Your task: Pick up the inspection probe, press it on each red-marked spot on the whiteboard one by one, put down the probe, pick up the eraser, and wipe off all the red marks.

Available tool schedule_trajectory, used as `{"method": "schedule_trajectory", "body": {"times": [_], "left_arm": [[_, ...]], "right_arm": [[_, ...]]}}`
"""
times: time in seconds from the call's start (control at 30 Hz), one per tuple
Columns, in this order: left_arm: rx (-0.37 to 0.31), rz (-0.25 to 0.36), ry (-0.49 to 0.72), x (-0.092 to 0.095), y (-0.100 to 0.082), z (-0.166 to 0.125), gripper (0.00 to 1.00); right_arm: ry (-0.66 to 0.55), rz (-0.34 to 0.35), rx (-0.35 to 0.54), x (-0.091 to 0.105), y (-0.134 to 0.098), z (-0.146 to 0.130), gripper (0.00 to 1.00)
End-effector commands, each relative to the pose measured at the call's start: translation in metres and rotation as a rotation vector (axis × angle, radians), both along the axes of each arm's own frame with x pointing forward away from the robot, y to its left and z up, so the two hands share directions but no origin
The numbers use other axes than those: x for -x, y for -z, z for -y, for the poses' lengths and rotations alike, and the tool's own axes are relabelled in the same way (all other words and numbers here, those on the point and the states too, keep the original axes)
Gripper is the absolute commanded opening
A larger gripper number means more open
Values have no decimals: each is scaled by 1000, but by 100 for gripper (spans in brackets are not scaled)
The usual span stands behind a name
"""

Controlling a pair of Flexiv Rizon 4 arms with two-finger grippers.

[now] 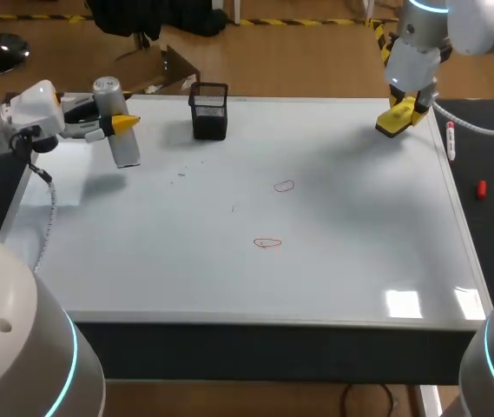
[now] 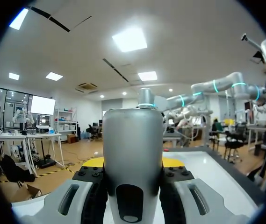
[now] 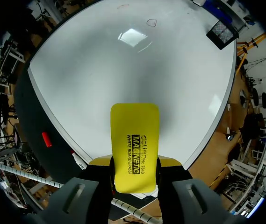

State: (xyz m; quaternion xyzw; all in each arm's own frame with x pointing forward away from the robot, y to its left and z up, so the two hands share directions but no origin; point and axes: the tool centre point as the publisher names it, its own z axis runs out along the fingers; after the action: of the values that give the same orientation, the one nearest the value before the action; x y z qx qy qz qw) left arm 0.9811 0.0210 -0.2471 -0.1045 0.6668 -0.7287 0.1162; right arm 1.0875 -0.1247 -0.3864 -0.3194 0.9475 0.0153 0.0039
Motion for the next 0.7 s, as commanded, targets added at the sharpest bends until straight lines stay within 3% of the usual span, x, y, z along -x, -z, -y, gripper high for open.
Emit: {"method": "schedule_trajectory", "body": {"times": [0.03,0.1,0.3,0.5,0.7], "left_arm": [[-2,2,-10,2,-2,1,0],[-2,2,-10,2,-2,1,0],[-2,2,-10,2,-2,1,0],[-2,2,-10,2,-2,1,0],[-2,2,-10,2,-2,1,0]], "right_arm": [[-1,-2,4,-1,-1,0,0],[-1,-2,4,-1,-1,0,0],[-114,15,28,18,-6,-38,0],[-220,19,79,45,-8,-75,0],[-346,53,35,81,-5,-127,0]]}}
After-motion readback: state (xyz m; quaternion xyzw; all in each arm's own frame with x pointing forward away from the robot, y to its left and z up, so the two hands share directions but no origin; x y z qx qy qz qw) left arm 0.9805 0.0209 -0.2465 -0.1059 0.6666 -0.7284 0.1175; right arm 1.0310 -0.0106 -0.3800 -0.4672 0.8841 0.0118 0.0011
